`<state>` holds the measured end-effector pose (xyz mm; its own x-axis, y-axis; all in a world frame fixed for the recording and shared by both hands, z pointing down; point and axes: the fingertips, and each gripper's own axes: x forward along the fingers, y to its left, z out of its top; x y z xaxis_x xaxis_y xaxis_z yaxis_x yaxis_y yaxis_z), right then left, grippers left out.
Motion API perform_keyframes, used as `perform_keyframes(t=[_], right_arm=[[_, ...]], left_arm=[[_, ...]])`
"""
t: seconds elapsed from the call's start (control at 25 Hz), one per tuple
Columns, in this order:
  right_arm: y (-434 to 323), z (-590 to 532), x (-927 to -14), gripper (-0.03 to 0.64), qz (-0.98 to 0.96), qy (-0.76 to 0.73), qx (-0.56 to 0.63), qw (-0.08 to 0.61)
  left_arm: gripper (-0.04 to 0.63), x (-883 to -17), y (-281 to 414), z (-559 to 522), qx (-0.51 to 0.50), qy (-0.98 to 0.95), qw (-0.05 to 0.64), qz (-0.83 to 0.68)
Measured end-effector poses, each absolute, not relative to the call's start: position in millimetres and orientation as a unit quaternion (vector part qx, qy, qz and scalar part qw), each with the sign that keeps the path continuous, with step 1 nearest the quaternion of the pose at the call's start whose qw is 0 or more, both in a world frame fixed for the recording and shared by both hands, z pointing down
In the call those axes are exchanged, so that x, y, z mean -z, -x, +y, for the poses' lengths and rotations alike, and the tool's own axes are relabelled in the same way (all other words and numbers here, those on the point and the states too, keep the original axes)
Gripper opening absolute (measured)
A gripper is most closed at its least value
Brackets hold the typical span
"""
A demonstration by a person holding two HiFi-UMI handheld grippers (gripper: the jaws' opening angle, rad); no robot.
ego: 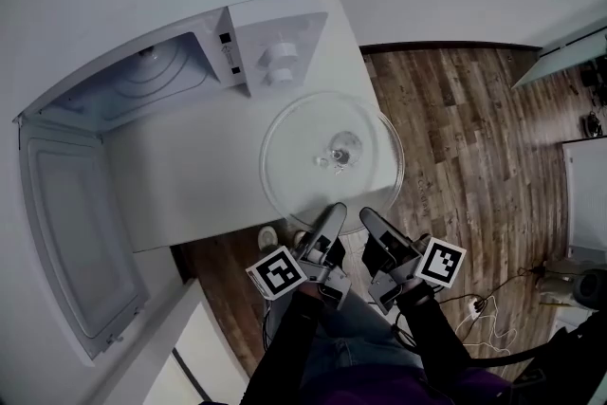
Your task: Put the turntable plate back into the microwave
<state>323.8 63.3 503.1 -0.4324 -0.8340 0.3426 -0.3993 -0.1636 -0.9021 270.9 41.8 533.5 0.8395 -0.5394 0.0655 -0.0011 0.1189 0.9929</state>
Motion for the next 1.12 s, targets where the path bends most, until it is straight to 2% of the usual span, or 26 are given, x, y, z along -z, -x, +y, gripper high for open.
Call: perform_keyframes(t=[0.04, 0.2, 0.32, 0.72, 0.96, 1.12], right_arm=[[-324.8, 63.8, -499.3, 0.054, 0.620, 0.496, 0.576, 0.193], [-324.2, 64.6, -486.8, 0.052, 0.635, 0.491, 0.565, 0.190], [-321.5, 66.5, -481.6, 0.052, 0.641, 0.489, 0.562, 0.186], [-281.0, 69.4, -458.6, 0.074, 0.694, 0.449, 0.545, 0.139], [-235.3, 62.2, -453.1, 0.120, 0.753, 0.415, 0.507, 0.056], [-201.8, 57.0, -442.3, 0.144, 0.805, 0.373, 0.461, -0.005]], left_arm=[[0.192, -527.2, -272.5, 43.1, 0.194, -0.635, 0.719, -0.204], [0.140, -517.0, -264.9, 38.2, 0.216, -0.638, 0.703, -0.228], [0.061, -510.6, -250.4, 25.6, 0.256, -0.632, 0.686, -0.255], [0.046, -481.2, -207.7, 32.5, 0.328, -0.639, 0.641, -0.270], [0.034, -462.0, -160.1, 27.6, 0.340, -0.673, 0.584, -0.301], [0.035, -449.4, -124.8, 23.6, 0.399, -0.644, 0.571, -0.317]])
